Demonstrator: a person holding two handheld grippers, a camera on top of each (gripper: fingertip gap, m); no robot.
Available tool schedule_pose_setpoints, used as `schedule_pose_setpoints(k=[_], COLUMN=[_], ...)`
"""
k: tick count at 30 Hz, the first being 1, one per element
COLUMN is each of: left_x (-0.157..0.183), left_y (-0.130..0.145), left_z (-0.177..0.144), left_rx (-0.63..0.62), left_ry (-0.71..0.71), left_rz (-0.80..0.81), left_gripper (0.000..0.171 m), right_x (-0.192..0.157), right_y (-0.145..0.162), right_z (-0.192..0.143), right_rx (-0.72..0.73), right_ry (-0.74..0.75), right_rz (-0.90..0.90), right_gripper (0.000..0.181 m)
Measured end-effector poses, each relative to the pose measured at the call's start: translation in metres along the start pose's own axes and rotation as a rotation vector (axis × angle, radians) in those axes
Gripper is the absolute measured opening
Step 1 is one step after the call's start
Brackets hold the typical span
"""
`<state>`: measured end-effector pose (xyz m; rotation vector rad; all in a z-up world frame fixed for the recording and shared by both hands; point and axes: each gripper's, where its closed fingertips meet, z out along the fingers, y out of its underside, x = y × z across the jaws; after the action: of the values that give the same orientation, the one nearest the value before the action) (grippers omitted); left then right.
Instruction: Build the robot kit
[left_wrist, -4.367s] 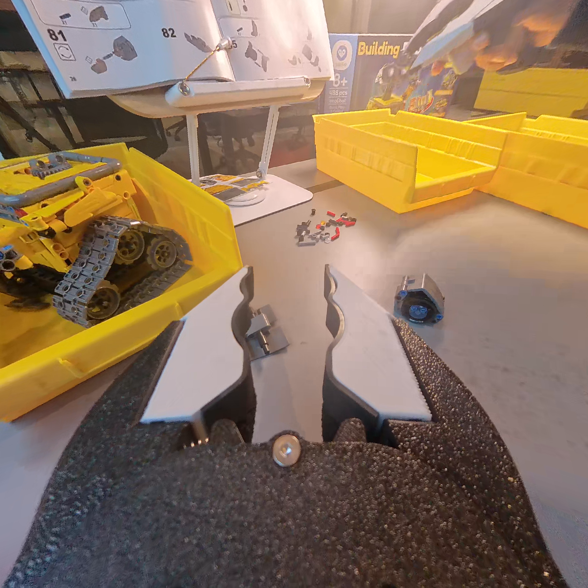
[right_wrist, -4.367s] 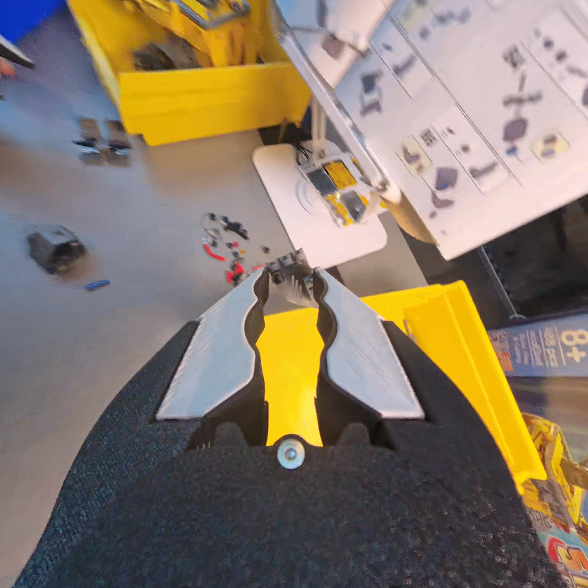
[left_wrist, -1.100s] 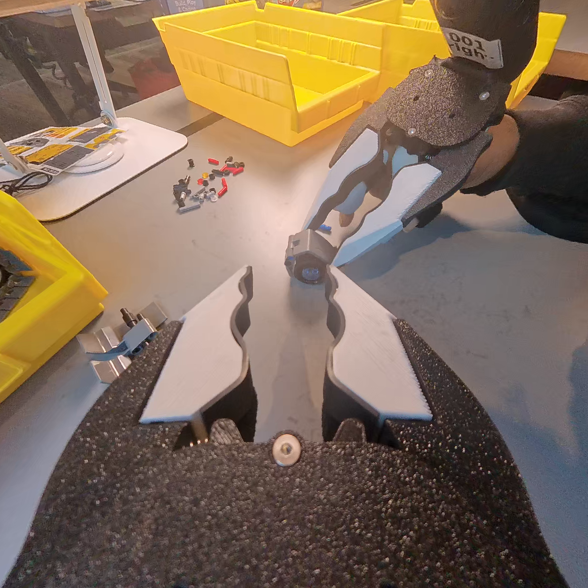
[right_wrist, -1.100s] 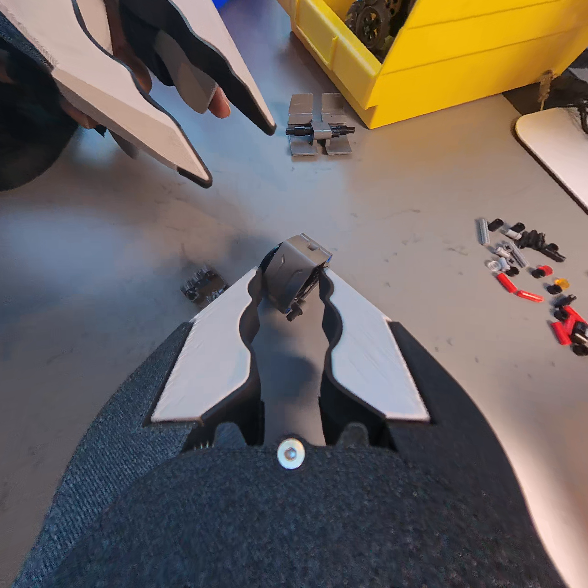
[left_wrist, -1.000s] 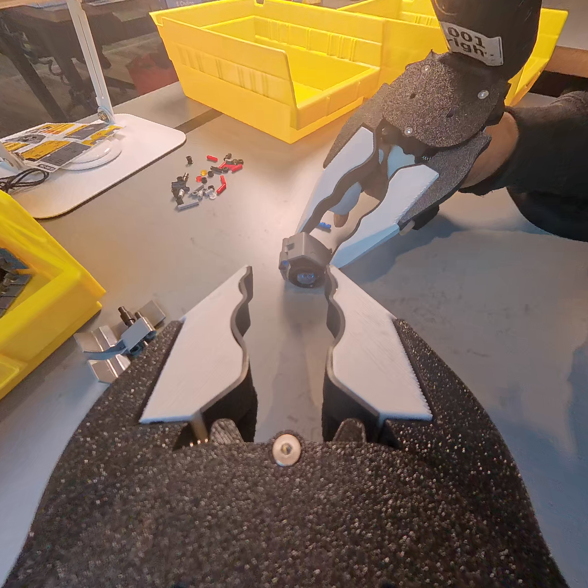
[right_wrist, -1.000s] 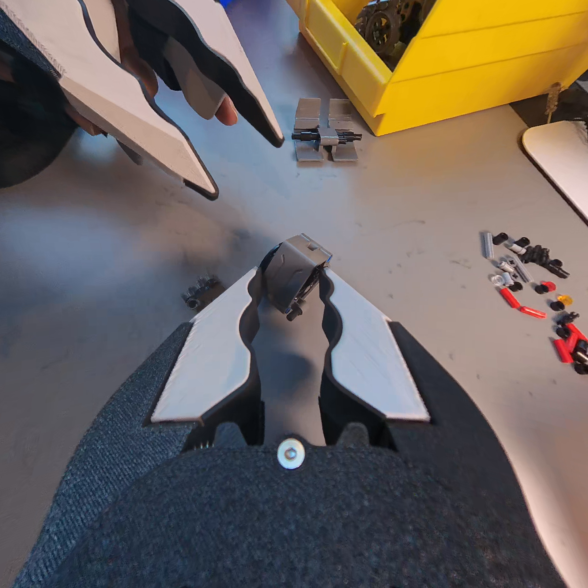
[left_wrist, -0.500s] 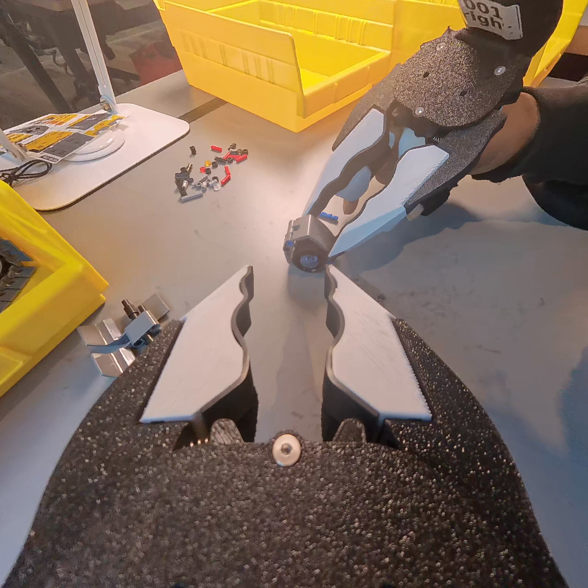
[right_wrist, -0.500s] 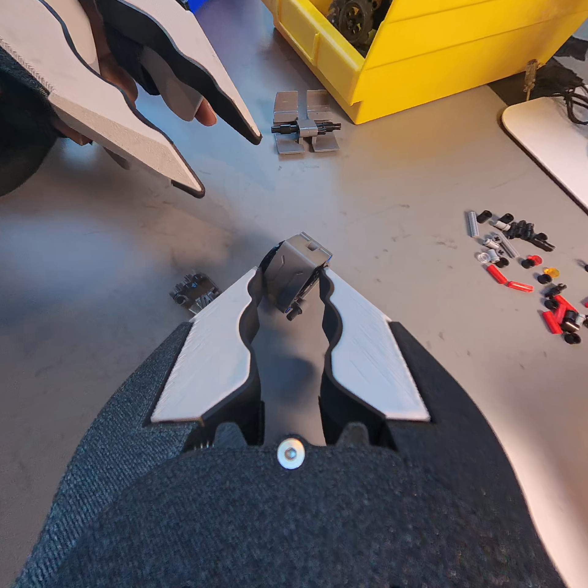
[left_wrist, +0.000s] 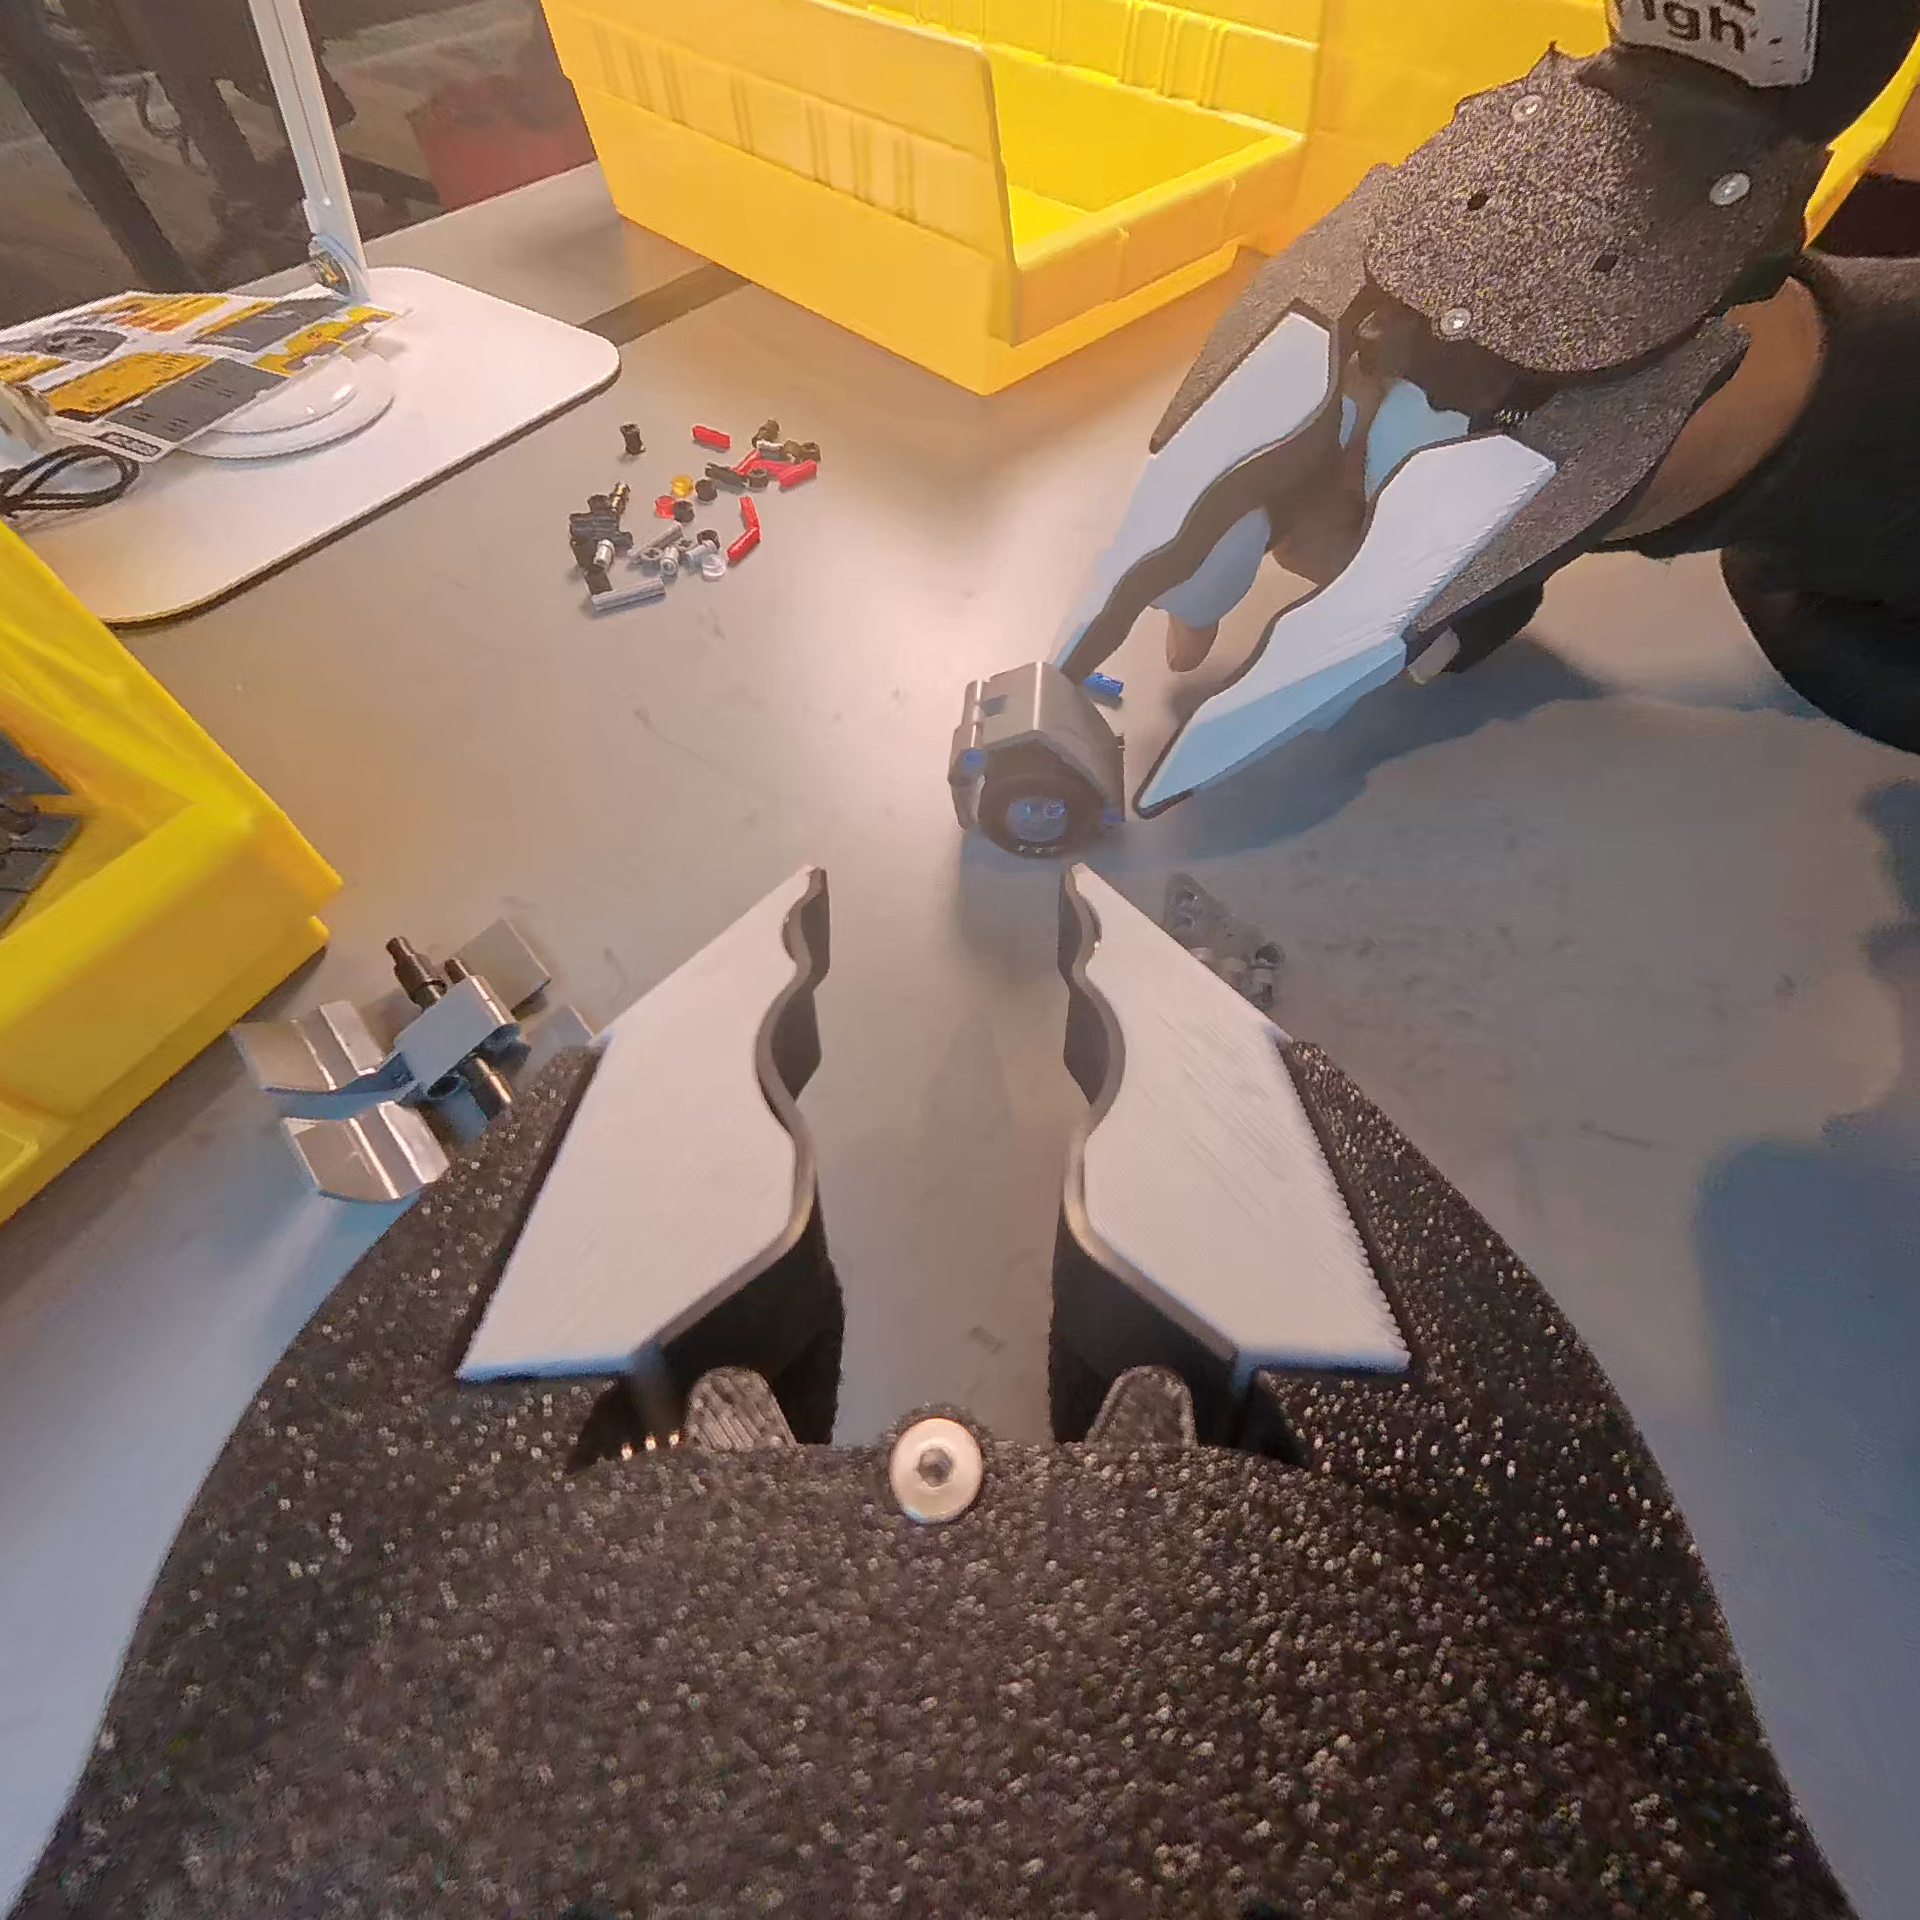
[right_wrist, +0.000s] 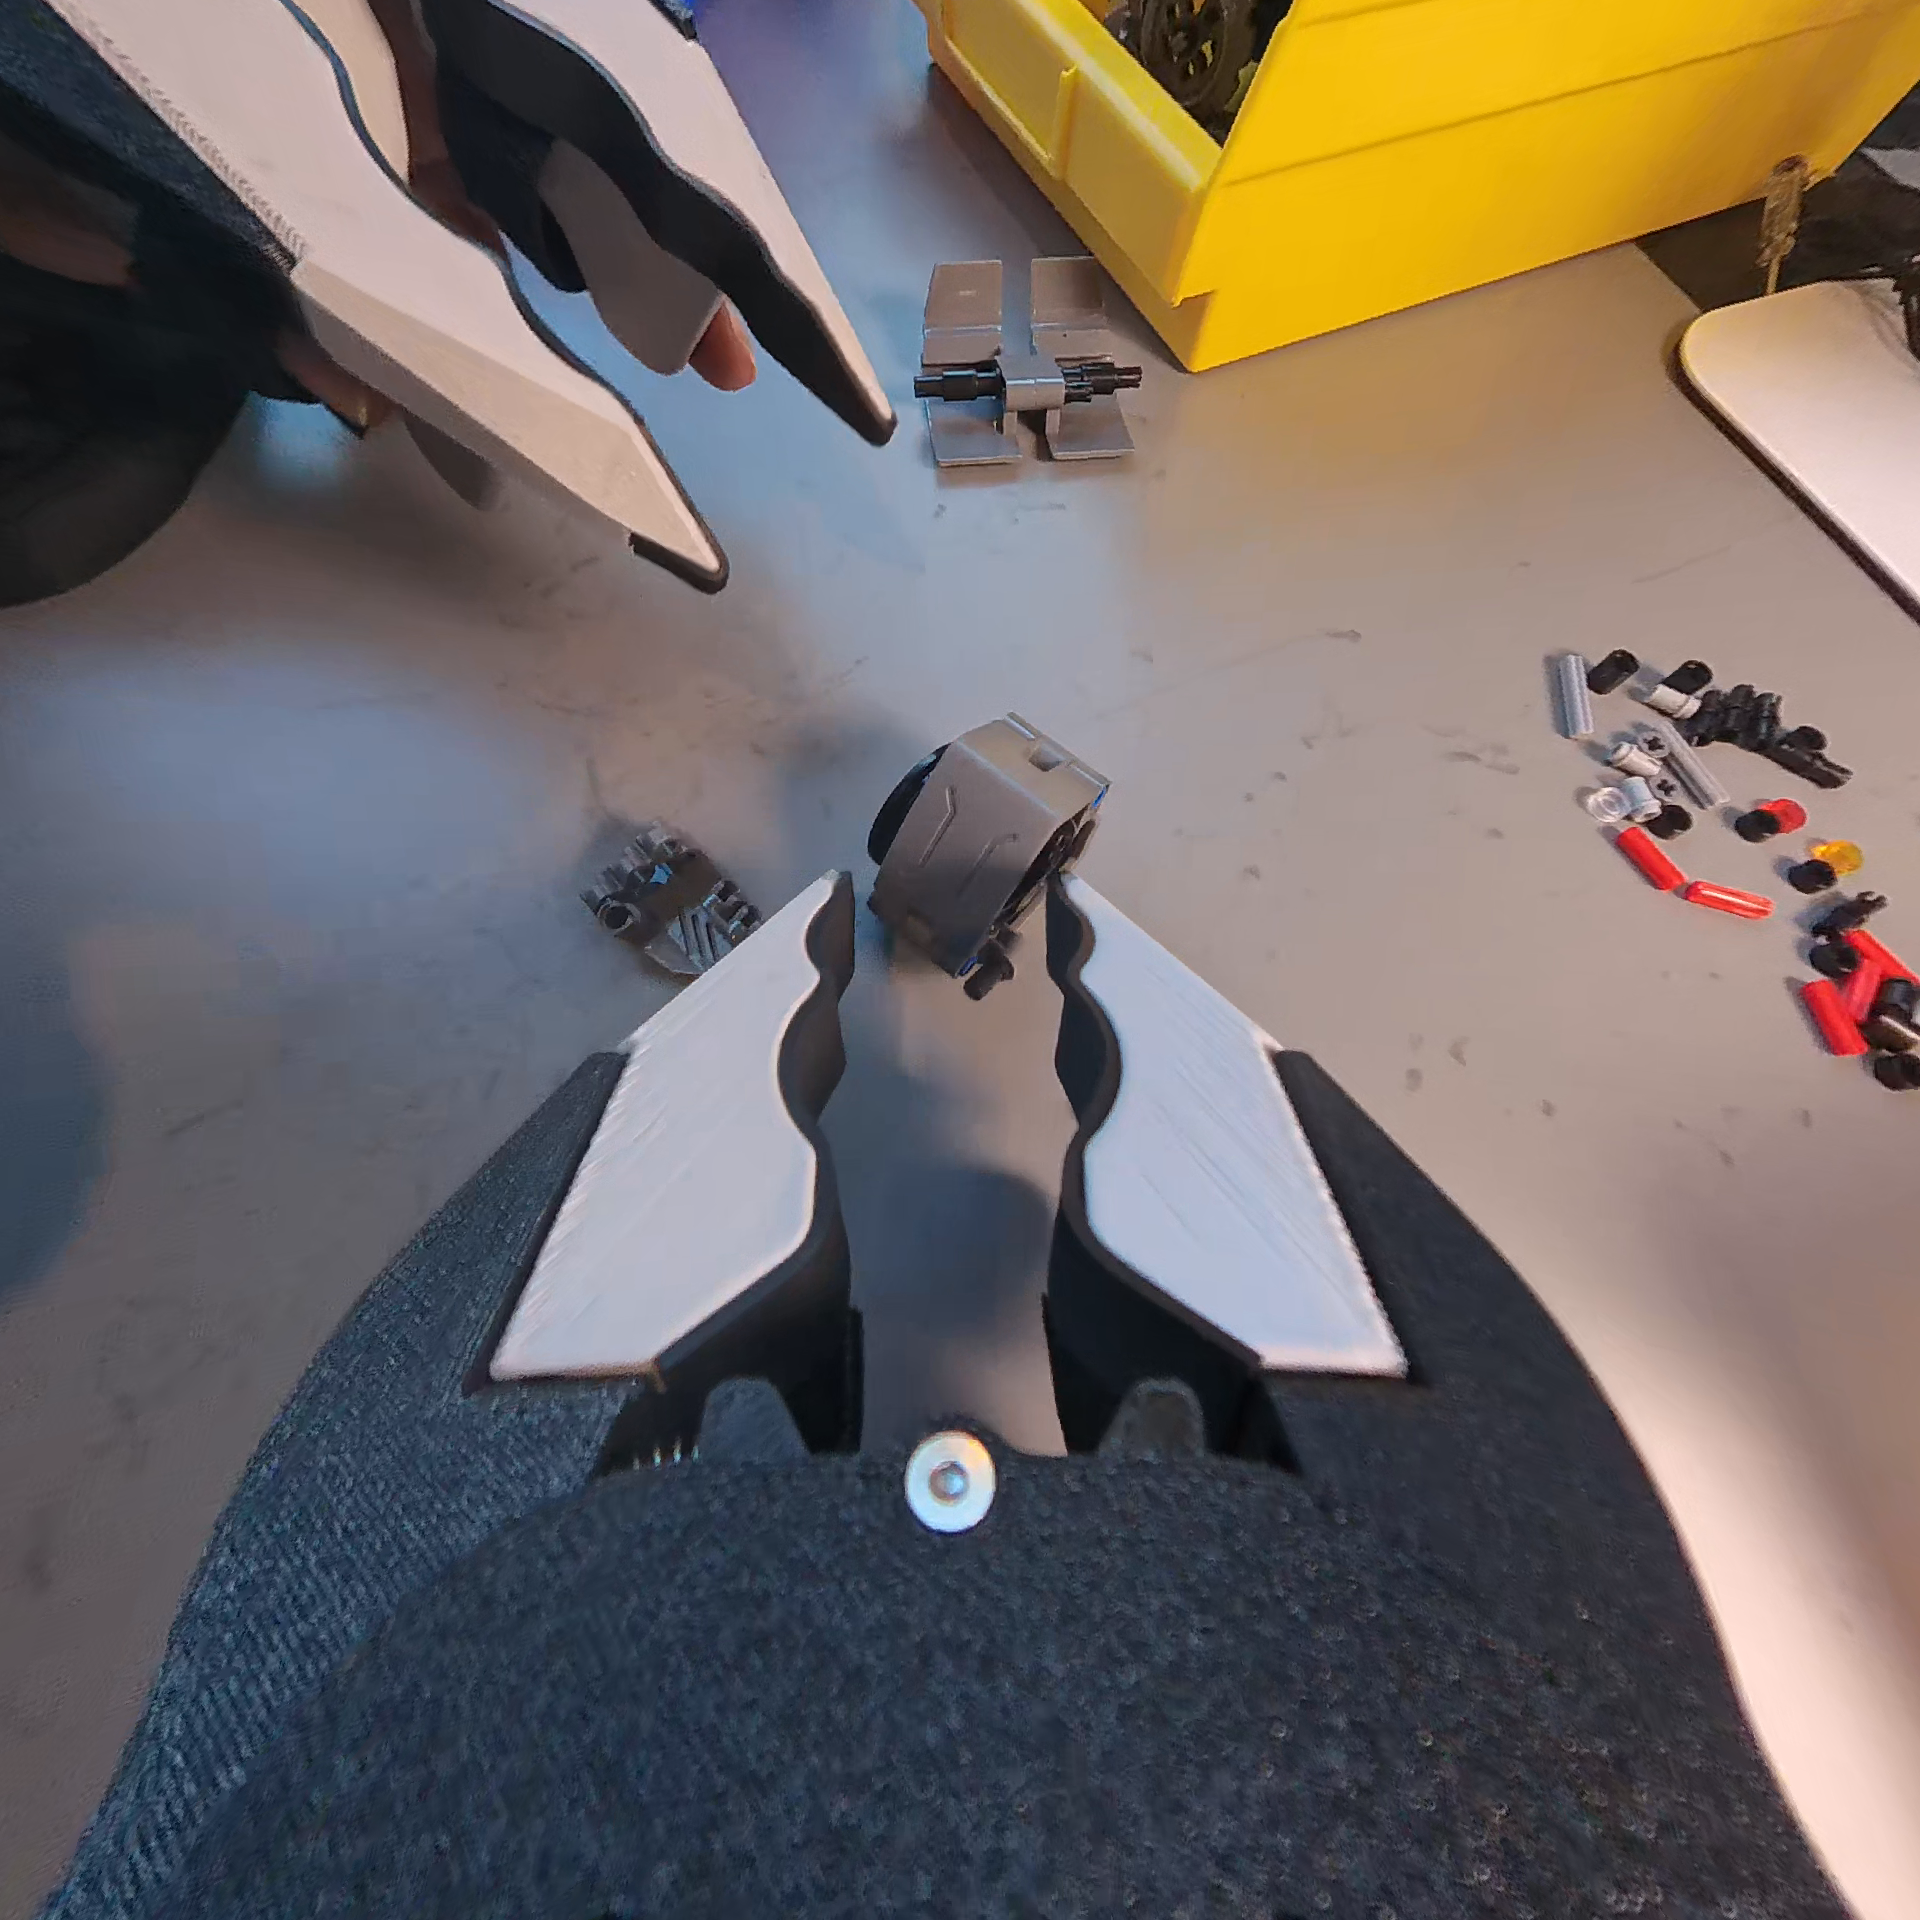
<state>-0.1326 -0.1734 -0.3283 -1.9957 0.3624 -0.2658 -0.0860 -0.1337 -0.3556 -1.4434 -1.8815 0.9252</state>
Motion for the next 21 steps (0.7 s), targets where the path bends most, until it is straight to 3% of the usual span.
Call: schedule_pose_setpoints(k=[13,21], left_x=[-0.003,-0.003], left_y=[-0.001,-0.001], left_z=[-0.001,-0.001], left_rx=[0.009,0.006], left_ry=[0.002,0.0], left_rz=[-0.019,-0.014], left_gripper=[0.043,0.043], right_x=[-0.024,-0.035], right_y=[0.011,-0.01], right_z=[-0.004,0.001], right_rx=[-0.069,0.019], right_ry=[-0.092,-0.12], right_rz=[-0.039,-0.088], right_gripper=[0.023,0.026])
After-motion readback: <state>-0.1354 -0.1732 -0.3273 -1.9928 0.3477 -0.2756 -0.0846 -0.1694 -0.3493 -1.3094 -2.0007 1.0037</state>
